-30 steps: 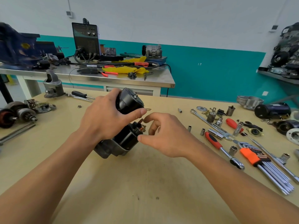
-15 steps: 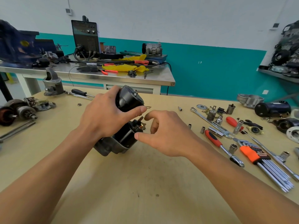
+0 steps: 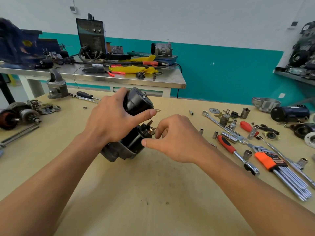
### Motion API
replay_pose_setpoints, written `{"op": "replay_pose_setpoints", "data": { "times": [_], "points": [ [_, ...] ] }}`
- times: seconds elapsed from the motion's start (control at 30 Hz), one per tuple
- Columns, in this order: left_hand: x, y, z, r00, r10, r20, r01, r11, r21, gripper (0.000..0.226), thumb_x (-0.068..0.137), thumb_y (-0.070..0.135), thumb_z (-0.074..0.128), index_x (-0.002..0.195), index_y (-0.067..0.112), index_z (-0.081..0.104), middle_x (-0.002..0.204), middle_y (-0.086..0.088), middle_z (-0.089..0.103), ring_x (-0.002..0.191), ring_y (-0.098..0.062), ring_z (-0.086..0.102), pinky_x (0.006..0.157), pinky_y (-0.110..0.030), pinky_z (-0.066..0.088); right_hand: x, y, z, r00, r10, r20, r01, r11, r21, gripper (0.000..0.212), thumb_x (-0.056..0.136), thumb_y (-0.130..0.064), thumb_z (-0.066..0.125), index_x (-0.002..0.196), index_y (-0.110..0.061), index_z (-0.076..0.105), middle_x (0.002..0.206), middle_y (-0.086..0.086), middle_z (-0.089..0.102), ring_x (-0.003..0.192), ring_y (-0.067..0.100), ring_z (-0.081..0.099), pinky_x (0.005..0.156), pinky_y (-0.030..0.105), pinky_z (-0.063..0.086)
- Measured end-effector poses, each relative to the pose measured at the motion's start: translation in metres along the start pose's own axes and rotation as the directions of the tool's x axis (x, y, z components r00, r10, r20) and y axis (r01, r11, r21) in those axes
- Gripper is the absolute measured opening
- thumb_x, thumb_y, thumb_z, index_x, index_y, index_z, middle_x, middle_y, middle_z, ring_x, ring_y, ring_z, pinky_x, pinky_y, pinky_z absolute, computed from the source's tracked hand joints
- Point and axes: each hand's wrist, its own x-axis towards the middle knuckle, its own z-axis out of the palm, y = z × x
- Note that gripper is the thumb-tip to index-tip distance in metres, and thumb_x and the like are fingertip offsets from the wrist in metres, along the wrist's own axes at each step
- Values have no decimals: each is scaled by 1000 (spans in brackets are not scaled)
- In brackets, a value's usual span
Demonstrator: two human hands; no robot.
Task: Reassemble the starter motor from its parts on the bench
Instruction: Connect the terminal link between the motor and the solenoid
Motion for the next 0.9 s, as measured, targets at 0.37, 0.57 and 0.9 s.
{"op": "replay_pose_setpoints", "data": {
  "times": [0.37,0.57,0.9],
  "points": [
    [0,-1,1,1000,17,-6,-17,1000,6,83,61,94,47,110,28,53,88,7,63,77,-17,60,63,-36,54,4,5,2,1000,9,8,-10,998,70,40,74,-54,79,99,-23,73,73,-15,64,72,2,61,65,27,53],
    [0,-1,0,1000,21,-9,-21,1000,-17,82,61,94,47,110,29,54,86,12,62,77,-13,60,66,-38,55,14,19,1,995,-57,-76,70,979,189,20,82,-38,75,99,-28,74,97,-18,70,92,-5,58,70,12,38],
    [1,-2,-1,997,71,8,-70,996,-57,80,63,90,51,114,29,54,87,15,61,78,-10,60,67,-35,54,26,29,-9,964,-175,199,98,933,346,25,92,-31,69,116,-24,73,101,-11,75,92,6,71,88,31,56]
  ]
}}
